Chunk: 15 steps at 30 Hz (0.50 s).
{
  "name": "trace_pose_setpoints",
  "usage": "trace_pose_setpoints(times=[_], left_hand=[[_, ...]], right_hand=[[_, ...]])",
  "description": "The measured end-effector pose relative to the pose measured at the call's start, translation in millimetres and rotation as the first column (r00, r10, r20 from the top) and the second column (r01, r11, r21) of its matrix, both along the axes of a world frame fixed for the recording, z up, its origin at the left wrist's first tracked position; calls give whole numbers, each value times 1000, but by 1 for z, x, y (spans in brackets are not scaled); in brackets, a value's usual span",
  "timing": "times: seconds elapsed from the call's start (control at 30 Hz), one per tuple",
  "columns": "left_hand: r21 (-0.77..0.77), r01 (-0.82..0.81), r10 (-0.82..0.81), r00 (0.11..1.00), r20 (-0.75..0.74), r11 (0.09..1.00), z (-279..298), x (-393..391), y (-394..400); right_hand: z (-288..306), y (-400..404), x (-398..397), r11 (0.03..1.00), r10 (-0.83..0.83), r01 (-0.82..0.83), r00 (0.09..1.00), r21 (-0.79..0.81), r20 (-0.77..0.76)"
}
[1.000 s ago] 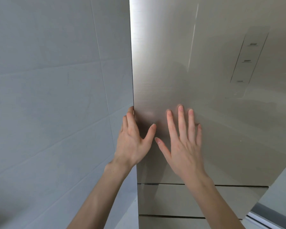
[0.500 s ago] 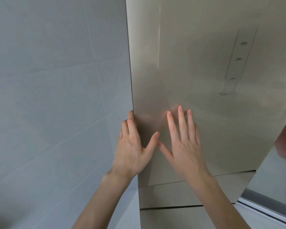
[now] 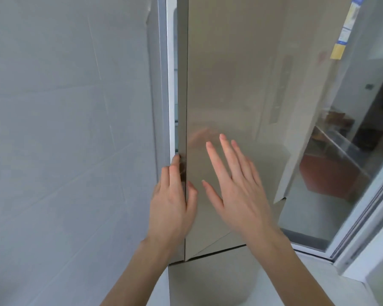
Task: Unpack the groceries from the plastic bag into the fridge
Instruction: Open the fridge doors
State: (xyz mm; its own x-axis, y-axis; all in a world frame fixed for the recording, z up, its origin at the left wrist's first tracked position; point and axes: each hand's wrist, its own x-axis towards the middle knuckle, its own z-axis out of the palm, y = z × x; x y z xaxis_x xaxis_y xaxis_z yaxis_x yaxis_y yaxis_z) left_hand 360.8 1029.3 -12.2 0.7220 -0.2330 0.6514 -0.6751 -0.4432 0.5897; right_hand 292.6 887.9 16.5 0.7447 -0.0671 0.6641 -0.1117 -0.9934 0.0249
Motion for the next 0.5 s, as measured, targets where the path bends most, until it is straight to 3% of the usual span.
trace_pose_setpoints(times=[0.2,0.5], left_hand=[[-32,127,-126,992,28,991,-3,-47,4],[7,343,-329,893,307,939,1,-83,-16]], right_hand=[[-1,25,-53,997,-37,30,996,74,86],[-20,6,-112,976,-112,68,971,206,211]])
